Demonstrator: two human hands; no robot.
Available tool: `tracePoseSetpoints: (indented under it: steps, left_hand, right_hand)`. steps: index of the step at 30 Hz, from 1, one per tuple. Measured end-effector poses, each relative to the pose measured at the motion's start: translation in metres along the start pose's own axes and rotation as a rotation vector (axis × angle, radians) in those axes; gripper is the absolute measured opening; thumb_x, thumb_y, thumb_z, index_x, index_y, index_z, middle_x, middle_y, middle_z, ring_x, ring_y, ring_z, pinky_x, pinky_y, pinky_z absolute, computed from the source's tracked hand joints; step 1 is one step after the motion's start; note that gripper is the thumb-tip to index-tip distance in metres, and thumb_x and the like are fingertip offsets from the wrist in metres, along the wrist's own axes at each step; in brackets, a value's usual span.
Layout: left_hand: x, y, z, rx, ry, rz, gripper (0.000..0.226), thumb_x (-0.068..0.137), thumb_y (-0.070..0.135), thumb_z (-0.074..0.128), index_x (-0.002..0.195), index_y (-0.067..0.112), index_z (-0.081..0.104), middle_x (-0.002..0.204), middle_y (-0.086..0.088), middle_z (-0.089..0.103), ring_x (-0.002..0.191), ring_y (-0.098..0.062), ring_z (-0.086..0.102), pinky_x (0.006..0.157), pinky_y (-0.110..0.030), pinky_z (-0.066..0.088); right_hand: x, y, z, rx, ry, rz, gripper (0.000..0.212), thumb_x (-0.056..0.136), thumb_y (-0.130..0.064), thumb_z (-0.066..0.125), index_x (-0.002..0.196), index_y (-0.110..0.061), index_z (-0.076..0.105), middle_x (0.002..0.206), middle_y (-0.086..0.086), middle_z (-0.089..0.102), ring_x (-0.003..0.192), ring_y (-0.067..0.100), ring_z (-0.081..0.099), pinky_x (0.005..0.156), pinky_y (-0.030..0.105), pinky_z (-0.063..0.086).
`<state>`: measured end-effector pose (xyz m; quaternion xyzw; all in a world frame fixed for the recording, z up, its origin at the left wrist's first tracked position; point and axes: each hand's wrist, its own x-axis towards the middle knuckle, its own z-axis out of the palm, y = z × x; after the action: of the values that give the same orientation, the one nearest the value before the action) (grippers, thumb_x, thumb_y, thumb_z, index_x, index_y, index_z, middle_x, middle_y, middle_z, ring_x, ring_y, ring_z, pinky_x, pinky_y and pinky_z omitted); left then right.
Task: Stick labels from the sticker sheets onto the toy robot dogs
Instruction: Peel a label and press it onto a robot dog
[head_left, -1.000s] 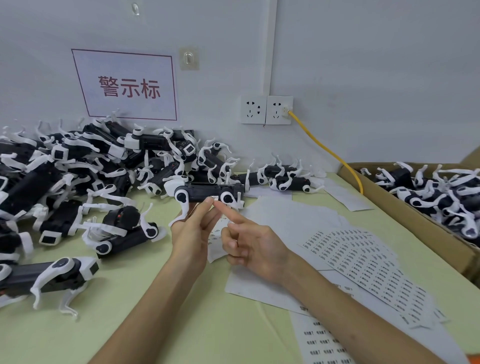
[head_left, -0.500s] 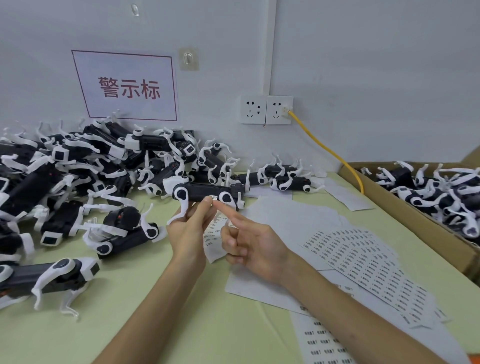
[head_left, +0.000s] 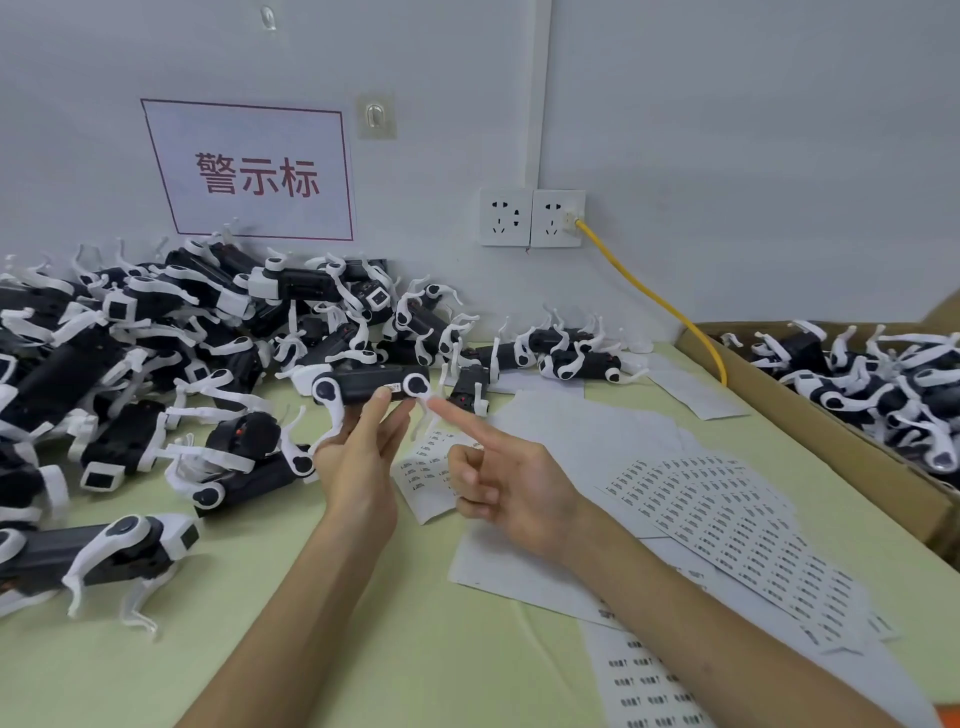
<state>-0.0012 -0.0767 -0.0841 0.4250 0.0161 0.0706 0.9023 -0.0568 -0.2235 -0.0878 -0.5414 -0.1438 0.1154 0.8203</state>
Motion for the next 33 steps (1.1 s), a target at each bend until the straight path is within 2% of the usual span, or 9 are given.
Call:
tracePoseSetpoints:
  steps: [5, 8, 10, 13, 18, 24, 28, 31, 33]
  left_hand:
    - [-0.001, -0.002, 0.002, -0.055, -0.061, -0.077, 0.029, 0.094, 0.008, 0.073, 0.107, 0.002, 0.047, 0.073, 0.004, 0.077, 0.088, -0.018, 0.078, 0.092, -0.033, 0.061]
    - [-0.005, -0.002, 0.003, -0.026, -0.163, -0.115, 0.042, 0.089, 0.01, 0.078, 0.117, -0.002, 0.048, 0.078, 0.003, 0.076, 0.089, -0.02, 0.078, 0.098, -0.038, 0.058]
    - [-0.008, -0.002, 0.004, 0.023, -0.241, -0.124, 0.034, 0.085, 0.014, 0.082, 0.104, 0.004, 0.056, 0.077, 0.004, 0.074, 0.091, -0.02, 0.077, 0.101, -0.037, 0.053]
    - [-0.011, -0.001, 0.005, 0.077, -0.292, -0.11, 0.022, 0.087, 0.016, 0.076, 0.088, 0.01, 0.056, 0.07, 0.004, 0.067, 0.085, -0.016, 0.074, 0.097, -0.033, 0.057]
    - [-0.013, -0.004, 0.002, 0.2, -0.332, -0.06, 0.008, 0.097, 0.011, 0.068, 0.092, 0.006, 0.066, 0.076, 0.003, 0.072, 0.078, -0.012, 0.073, 0.083, -0.022, 0.058]
    - [-0.015, -0.01, 0.006, 0.422, -0.383, 0.018, 0.028, 0.107, 0.026, 0.055, 0.118, 0.005, 0.069, 0.096, -0.004, 0.078, 0.078, -0.013, 0.071, 0.073, -0.019, 0.054]
    - [-0.016, -0.006, 0.007, 0.367, -0.399, -0.042, 0.041, 0.111, 0.034, 0.042, 0.12, 0.006, 0.07, 0.111, -0.01, 0.078, 0.094, -0.02, 0.075, 0.079, -0.025, 0.058]
    - [-0.014, -0.005, 0.007, 0.406, -0.365, -0.023, 0.035, 0.104, 0.033, 0.059, 0.109, 0.0, 0.069, 0.094, -0.015, 0.073, 0.078, -0.025, 0.066, 0.079, -0.025, 0.055]
    - [-0.012, -0.006, 0.006, 0.427, -0.334, -0.013, 0.035, 0.101, 0.028, 0.065, 0.103, -0.007, 0.063, 0.083, -0.015, 0.051, 0.074, -0.028, 0.045, 0.081, -0.032, 0.048]
  right_hand:
    - [0.003, -0.008, -0.01, 0.015, 0.308, -0.148, 0.027, 0.089, -0.025, 0.06, 0.109, -0.019, 0.077, 0.063, -0.003, 0.044, 0.052, 0.01, 0.025, 0.049, 0.022, 0.025]
    - [0.003, -0.009, -0.016, -0.137, 0.539, -0.212, 0.024, 0.097, -0.02, 0.057, 0.109, -0.023, 0.077, 0.073, -0.004, 0.054, 0.058, 0.01, 0.042, 0.055, 0.022, 0.033]
    - [0.002, -0.009, -0.014, -0.209, 0.592, -0.217, 0.024, 0.095, -0.025, 0.062, 0.114, -0.029, 0.075, 0.085, -0.005, 0.063, 0.072, 0.011, 0.053, 0.063, 0.024, 0.04]
    - [0.002, -0.009, -0.008, -0.274, 0.541, -0.182, 0.038, 0.083, -0.042, 0.065, 0.119, -0.037, 0.072, 0.111, -0.004, 0.069, 0.093, 0.012, 0.063, 0.076, 0.028, 0.045]
    - [0.001, -0.009, 0.001, -0.368, 0.457, -0.17, 0.047, 0.083, -0.048, 0.062, 0.129, -0.041, 0.066, 0.132, 0.001, 0.065, 0.121, 0.015, 0.062, 0.096, 0.037, 0.049]
    - [0.004, -0.005, 0.001, -0.447, 0.465, -0.221, 0.035, 0.096, -0.034, 0.069, 0.13, -0.036, 0.065, 0.119, -0.005, 0.069, 0.099, 0.002, 0.069, 0.089, 0.031, 0.055]
    - [0.005, -0.005, -0.001, -0.431, 0.459, -0.228, 0.03, 0.098, -0.03, 0.067, 0.127, -0.035, 0.066, 0.121, 0.002, 0.068, 0.109, 0.018, 0.069, 0.093, 0.041, 0.057]
    - [0.003, -0.005, -0.002, -0.449, 0.434, -0.227, 0.032, 0.095, -0.035, 0.071, 0.126, -0.038, 0.066, 0.11, -0.01, 0.07, 0.103, 0.011, 0.07, 0.087, 0.034, 0.058]
    - [0.002, -0.005, -0.001, -0.47, 0.416, -0.213, 0.038, 0.088, -0.041, 0.073, 0.125, -0.04, 0.065, 0.102, -0.022, 0.071, 0.096, 0.002, 0.07, 0.079, 0.022, 0.057]
